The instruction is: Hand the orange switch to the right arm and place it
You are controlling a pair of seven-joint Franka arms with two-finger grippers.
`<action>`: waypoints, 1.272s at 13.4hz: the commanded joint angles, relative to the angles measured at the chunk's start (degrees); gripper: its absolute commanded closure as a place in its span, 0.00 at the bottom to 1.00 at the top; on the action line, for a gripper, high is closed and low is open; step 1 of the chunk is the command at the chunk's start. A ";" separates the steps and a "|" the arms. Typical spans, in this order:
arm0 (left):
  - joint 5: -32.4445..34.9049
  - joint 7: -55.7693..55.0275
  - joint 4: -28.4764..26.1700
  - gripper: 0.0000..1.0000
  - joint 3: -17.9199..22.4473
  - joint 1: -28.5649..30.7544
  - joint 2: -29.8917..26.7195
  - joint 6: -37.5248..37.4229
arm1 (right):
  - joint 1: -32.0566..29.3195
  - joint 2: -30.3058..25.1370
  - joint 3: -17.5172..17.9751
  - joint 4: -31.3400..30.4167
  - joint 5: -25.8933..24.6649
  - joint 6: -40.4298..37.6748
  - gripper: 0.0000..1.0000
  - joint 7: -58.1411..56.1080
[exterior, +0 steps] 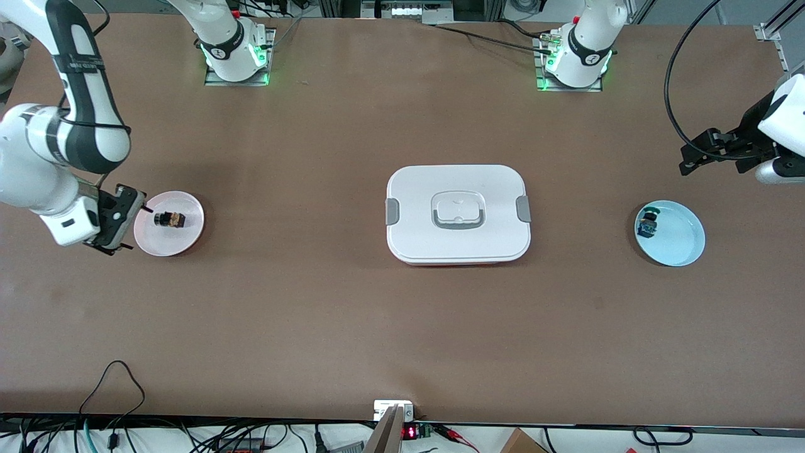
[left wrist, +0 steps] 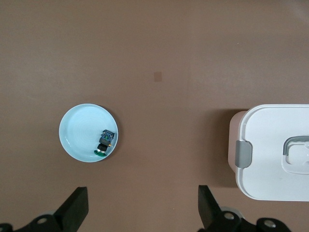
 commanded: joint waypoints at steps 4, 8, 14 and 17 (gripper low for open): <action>-0.46 -0.26 0.58 0.00 0.43 0.28 -0.08 -2.22 | 2.62 -3.69 0.08 4.24 0.36 -7.55 0.00 26.87; -0.54 -0.35 0.76 0.00 0.34 0.28 0.27 -4.16 | 3.86 -6.15 0.17 4.33 0.70 -11.92 0.00 57.19; -0.63 -0.70 1.28 0.00 0.61 0.54 0.44 -4.16 | 9.57 -9.50 0.17 9.85 -0.61 -27.65 0.00 75.35; -0.46 -0.17 1.37 0.00 0.52 0.81 0.62 -4.16 | 8.79 -10.03 -0.18 16.62 -4.47 -29.79 0.00 74.21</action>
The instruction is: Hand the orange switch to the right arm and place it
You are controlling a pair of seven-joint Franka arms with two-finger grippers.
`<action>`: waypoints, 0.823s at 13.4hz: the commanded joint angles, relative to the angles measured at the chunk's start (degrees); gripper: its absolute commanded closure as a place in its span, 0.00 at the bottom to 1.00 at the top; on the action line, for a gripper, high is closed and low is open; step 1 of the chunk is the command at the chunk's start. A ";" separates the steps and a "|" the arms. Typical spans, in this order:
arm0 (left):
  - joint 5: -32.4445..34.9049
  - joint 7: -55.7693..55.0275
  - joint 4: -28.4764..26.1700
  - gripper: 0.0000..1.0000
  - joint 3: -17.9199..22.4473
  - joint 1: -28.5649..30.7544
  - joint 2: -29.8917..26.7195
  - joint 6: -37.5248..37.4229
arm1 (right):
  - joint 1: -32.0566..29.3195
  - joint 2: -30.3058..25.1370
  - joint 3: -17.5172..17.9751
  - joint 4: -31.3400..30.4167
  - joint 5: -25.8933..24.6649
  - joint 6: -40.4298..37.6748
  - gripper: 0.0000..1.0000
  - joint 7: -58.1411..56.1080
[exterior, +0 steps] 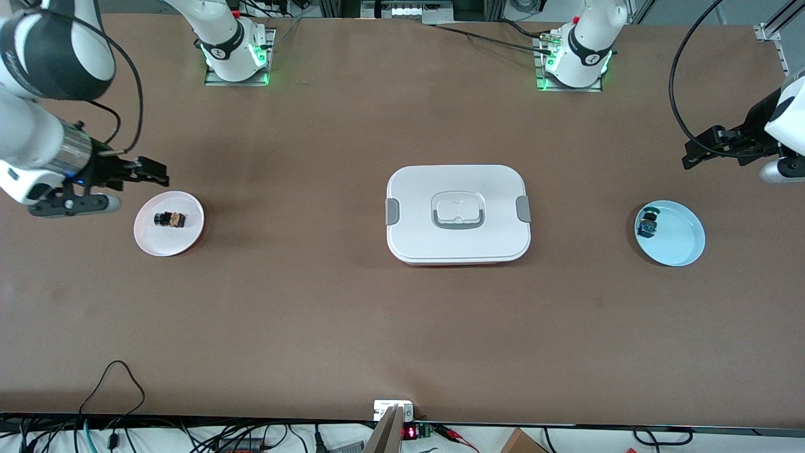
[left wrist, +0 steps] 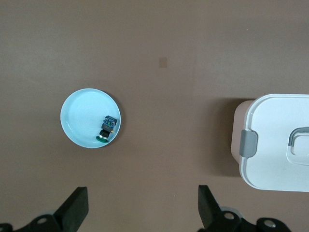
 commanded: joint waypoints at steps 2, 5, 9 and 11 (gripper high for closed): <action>-0.03 -0.05 1.44 0.00 -0.46 0.11 1.40 -0.94 | -1.79 0.55 -1.24 7.95 -1.74 -3.13 0.00 0.76; -0.21 -0.66 2.14 0.00 -0.37 0.29 1.40 -1.11 | -2.32 0.37 -3.27 9.55 -1.12 -6.22 0.00 1.47; -1.08 -0.06 2.32 0.00 0.15 1.07 1.23 -2.52 | -2.50 0.46 -3.18 13.06 -1.30 -8.49 0.00 1.65; -1.00 0.04 2.58 0.00 -0.02 1.34 1.49 -2.61 | -2.24 0.29 -3.09 13.51 -1.73 -9.99 0.00 2.35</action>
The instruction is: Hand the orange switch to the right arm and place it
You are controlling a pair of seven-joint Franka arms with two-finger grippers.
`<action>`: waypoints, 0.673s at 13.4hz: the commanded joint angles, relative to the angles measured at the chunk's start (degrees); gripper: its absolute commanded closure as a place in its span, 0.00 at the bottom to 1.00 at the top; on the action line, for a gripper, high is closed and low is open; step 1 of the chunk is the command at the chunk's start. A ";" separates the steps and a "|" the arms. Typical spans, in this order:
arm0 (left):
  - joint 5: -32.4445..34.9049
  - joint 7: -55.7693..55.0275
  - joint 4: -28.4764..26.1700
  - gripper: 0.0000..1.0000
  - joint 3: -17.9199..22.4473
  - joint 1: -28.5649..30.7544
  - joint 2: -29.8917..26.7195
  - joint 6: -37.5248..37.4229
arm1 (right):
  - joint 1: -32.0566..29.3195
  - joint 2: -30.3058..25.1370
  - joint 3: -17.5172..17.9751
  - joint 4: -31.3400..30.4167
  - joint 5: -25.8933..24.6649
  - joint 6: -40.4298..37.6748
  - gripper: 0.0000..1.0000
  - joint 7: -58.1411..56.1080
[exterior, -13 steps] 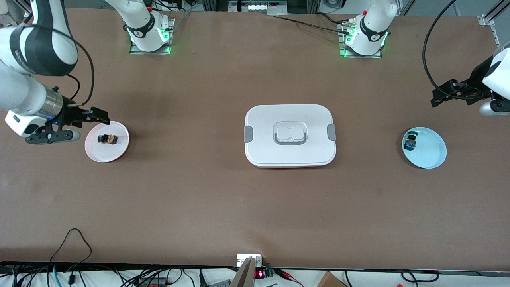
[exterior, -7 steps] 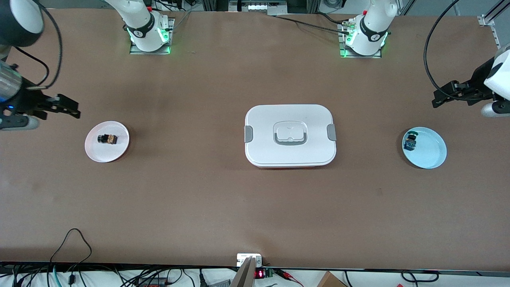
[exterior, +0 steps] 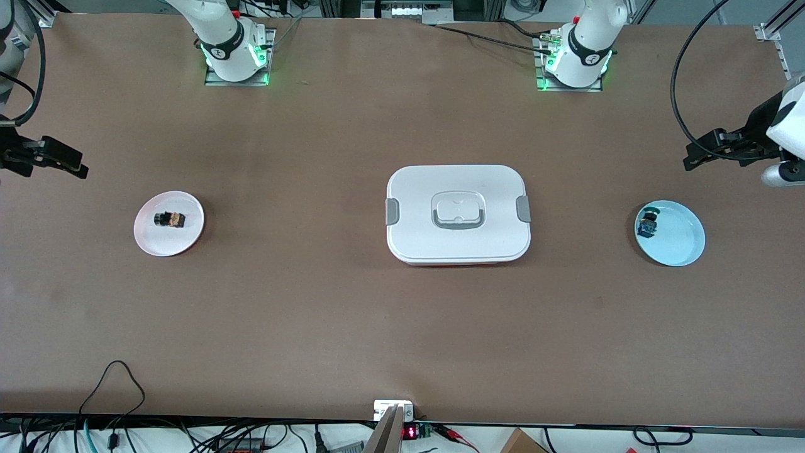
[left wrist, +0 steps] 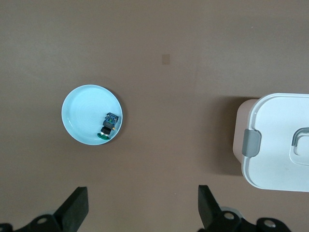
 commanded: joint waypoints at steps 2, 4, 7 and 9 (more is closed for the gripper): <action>-0.86 0.12 2.33 0.00 -0.61 0.58 0.80 -1.70 | 0.19 -0.39 0.30 0.76 -1.41 -1.67 0.00 2.27; -0.60 0.12 2.42 0.00 -0.61 0.58 0.80 -1.79 | 0.45 -3.19 0.47 -4.75 -2.28 2.70 0.00 2.36; -0.51 0.12 2.42 0.00 -0.70 0.58 0.80 -1.96 | 0.28 -6.38 0.47 -9.28 -1.68 6.18 0.00 2.27; -0.60 0.20 2.34 0.00 -0.61 0.58 0.80 -2.05 | 0.01 -5.50 0.38 -4.81 -1.41 1.18 0.00 1.83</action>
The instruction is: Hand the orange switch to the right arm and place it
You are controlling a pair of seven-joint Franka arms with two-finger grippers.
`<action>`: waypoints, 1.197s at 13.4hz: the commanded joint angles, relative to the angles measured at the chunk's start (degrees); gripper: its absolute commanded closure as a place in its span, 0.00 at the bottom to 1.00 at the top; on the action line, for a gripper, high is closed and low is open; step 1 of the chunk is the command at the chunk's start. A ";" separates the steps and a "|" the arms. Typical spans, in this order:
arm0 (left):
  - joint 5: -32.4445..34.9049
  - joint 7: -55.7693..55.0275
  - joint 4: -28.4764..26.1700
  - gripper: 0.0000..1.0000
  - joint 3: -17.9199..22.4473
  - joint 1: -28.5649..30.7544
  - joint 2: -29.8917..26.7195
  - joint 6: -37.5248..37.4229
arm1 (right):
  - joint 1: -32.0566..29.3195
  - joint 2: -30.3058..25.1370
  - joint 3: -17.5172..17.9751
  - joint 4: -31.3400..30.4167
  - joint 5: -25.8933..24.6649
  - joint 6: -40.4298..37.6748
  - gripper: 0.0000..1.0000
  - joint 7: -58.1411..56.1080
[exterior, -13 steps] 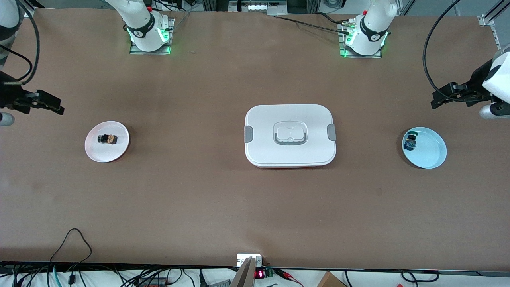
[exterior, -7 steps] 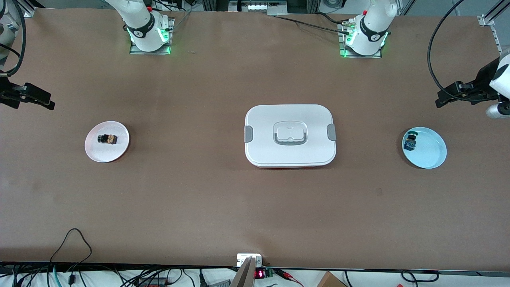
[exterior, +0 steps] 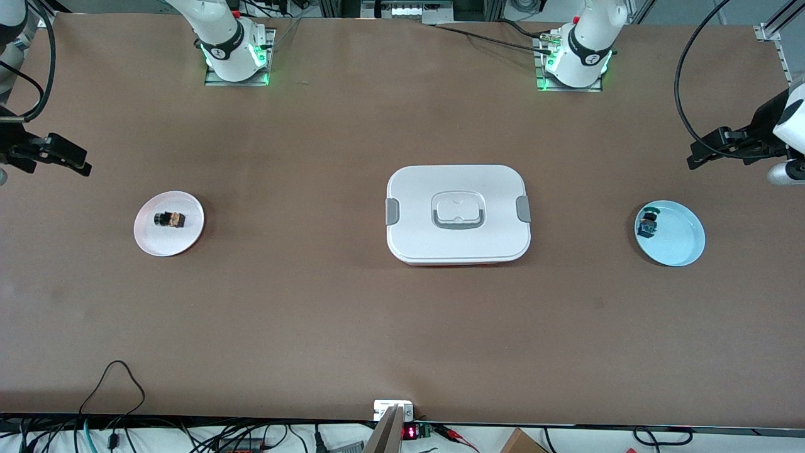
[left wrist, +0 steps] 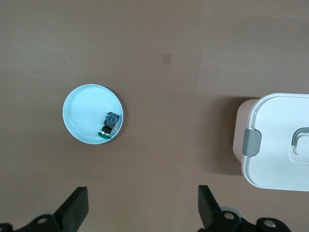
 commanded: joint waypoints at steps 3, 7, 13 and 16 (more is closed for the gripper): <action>-0.57 0.19 1.80 0.00 -0.43 0.10 0.80 -1.71 | 0.23 -1.19 0.50 3.09 -0.07 -5.19 0.00 0.57; -0.39 1.23 1.80 0.00 -0.70 -0.16 0.80 -1.71 | 0.15 -0.58 0.51 3.09 -0.07 -5.19 0.00 0.39; -0.92 5.28 1.71 0.00 -0.61 -0.07 0.88 -1.62 | 1.20 -0.49 0.68 3.09 -0.15 -5.11 0.00 0.30; -0.92 5.20 1.80 0.00 -0.61 0.10 0.97 -1.71 | 1.20 -0.49 0.68 3.00 -0.16 -5.19 0.00 0.21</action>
